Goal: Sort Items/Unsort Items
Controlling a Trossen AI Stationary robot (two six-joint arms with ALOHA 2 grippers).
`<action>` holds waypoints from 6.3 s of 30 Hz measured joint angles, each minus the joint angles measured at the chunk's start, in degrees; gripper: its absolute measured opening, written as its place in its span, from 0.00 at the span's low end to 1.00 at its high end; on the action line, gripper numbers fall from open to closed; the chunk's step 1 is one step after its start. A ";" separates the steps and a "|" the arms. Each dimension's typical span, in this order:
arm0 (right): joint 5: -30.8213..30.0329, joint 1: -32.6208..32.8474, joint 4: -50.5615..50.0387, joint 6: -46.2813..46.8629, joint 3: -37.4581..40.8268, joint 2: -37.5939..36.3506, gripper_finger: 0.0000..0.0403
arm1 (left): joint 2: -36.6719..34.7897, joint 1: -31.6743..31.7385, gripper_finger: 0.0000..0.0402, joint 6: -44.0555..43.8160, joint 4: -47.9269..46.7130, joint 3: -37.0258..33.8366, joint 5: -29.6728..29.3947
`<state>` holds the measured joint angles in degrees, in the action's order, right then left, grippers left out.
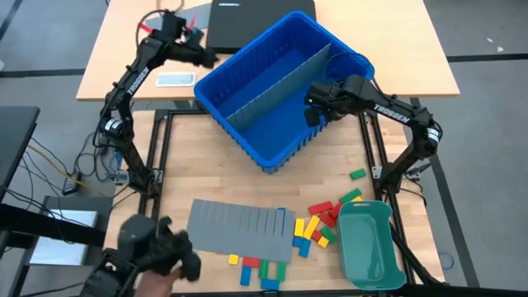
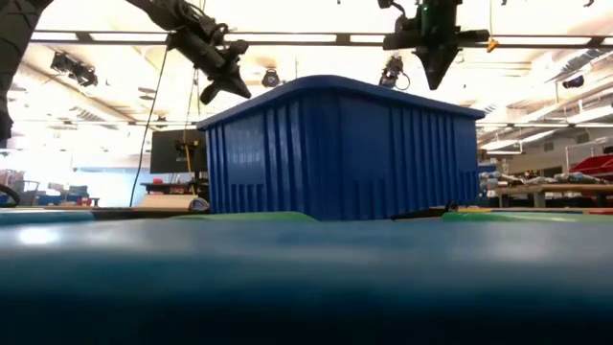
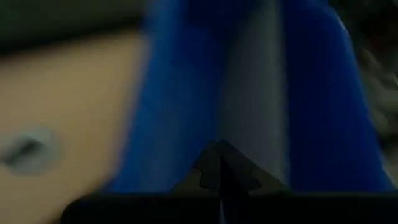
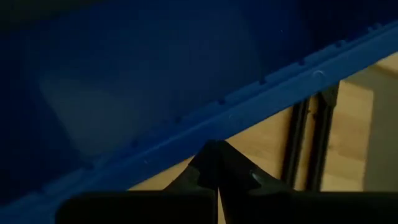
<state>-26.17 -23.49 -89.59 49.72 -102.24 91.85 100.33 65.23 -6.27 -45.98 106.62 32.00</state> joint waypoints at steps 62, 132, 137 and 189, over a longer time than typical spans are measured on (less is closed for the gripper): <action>-0.05 -21.62 22.96 -10.77 13.55 -2.76 0.00 | -2.64 -7.39 0.00 8.73 -22.25 -7.71 1.02; 35.16 -28.47 43.98 -31.08 -5.76 -2.97 0.01 | -26.38 -11.76 0.00 -4.38 -4.96 -18.13 -4.47; 37.80 -20.15 35.22 -31.82 -13.14 -3.06 0.01 | -30.98 -11.78 0.00 -2.80 -9.00 -16.86 -3.61; 27.05 38.27 78.27 26.14 56.86 -3.87 0.46 | -49.40 -14.10 0.00 -12.38 -12.72 -16.95 14.81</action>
<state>0.89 14.77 -11.33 75.85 -45.38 87.99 50.94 51.13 -18.65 -58.70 89.67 46.81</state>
